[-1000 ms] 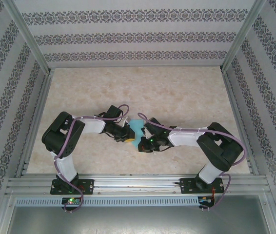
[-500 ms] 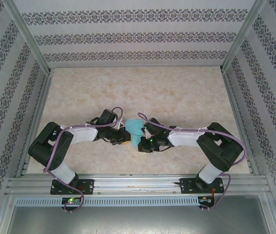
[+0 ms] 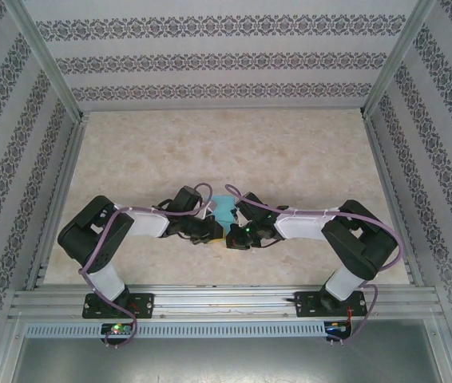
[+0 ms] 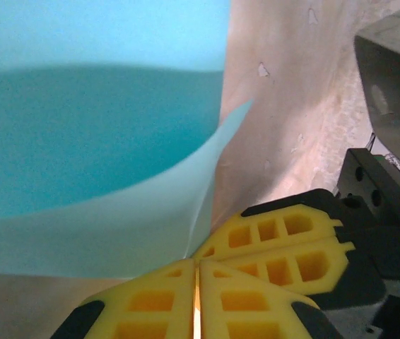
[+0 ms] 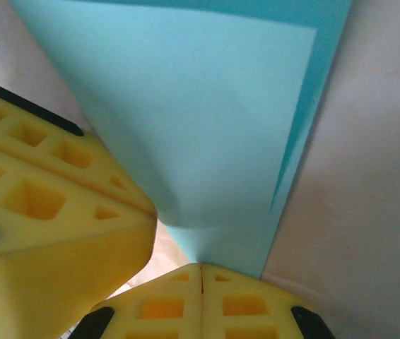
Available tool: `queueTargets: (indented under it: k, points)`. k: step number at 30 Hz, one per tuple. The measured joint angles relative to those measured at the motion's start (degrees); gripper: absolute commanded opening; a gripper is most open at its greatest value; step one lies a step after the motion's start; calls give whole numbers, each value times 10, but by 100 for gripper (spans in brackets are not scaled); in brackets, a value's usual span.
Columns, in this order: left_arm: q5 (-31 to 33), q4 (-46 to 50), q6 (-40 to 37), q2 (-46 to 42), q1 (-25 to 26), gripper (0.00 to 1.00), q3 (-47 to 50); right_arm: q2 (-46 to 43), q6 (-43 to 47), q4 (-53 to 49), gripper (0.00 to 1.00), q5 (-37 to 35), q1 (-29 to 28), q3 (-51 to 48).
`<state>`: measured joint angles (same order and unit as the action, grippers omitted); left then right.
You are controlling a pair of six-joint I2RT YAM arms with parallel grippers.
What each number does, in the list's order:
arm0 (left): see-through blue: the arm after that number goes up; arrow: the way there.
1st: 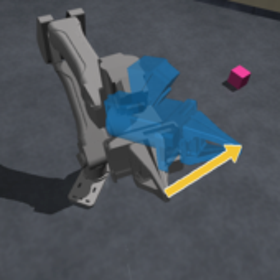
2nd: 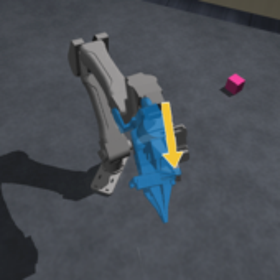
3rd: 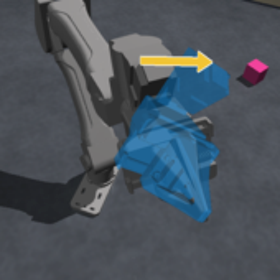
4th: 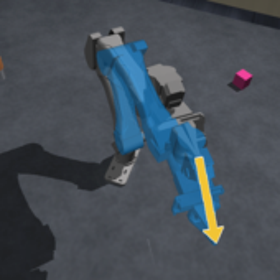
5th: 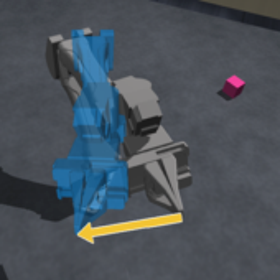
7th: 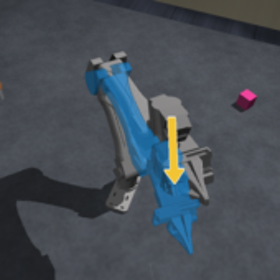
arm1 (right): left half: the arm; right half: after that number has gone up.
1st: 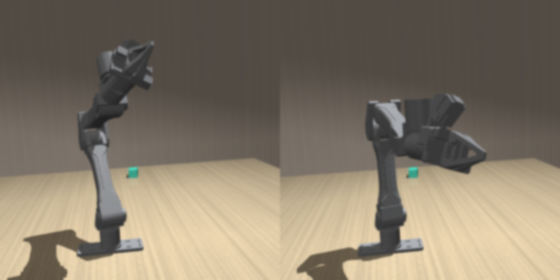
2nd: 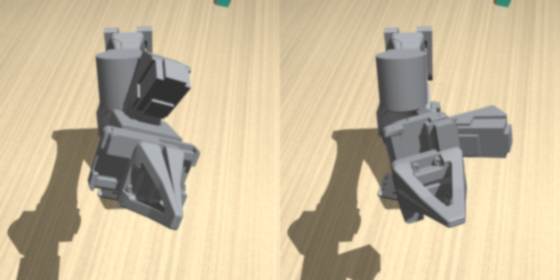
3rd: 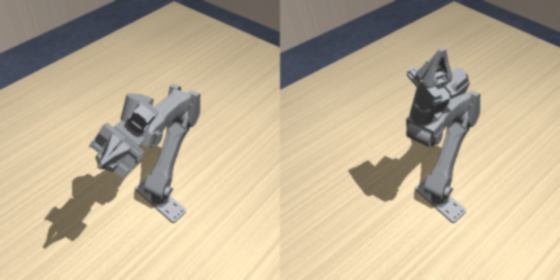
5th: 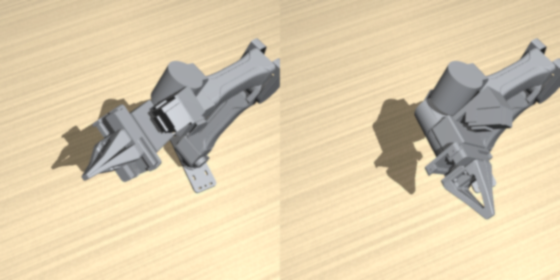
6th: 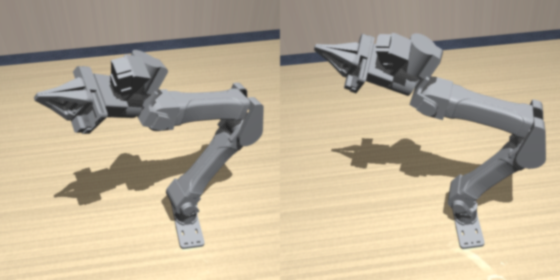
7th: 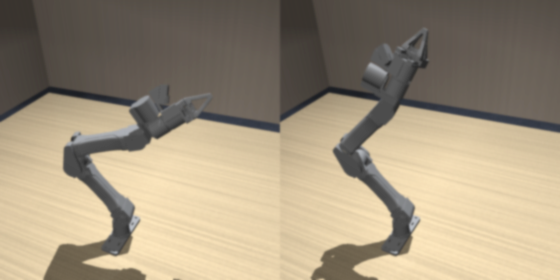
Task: Fold a paper plane with a square sheet of paper (fold left side to right side)
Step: Third fold the triangle at the center of the table.
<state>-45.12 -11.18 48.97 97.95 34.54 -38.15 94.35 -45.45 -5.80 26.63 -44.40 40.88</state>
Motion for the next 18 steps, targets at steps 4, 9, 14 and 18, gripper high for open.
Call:
queueTargets:
  k: [4, 9, 14, 18]
  points:
    - [1, -1, 0, 10, 0, 9, -5, 0, 4, 0, 0, 0, 0, 0]
    - [5, 5, -3, 24, 0, 9, -18, 0, 4, -2, 0, 0, 0, 0]
    - [14, 24, -13, 34, 0, 6, -33, 0, 7, -2, 0, 0, 0, 0]
    - [21, 40, -22, 37, 0, 5, -42, 0, 9, -7, 0, -1, 0, 3]
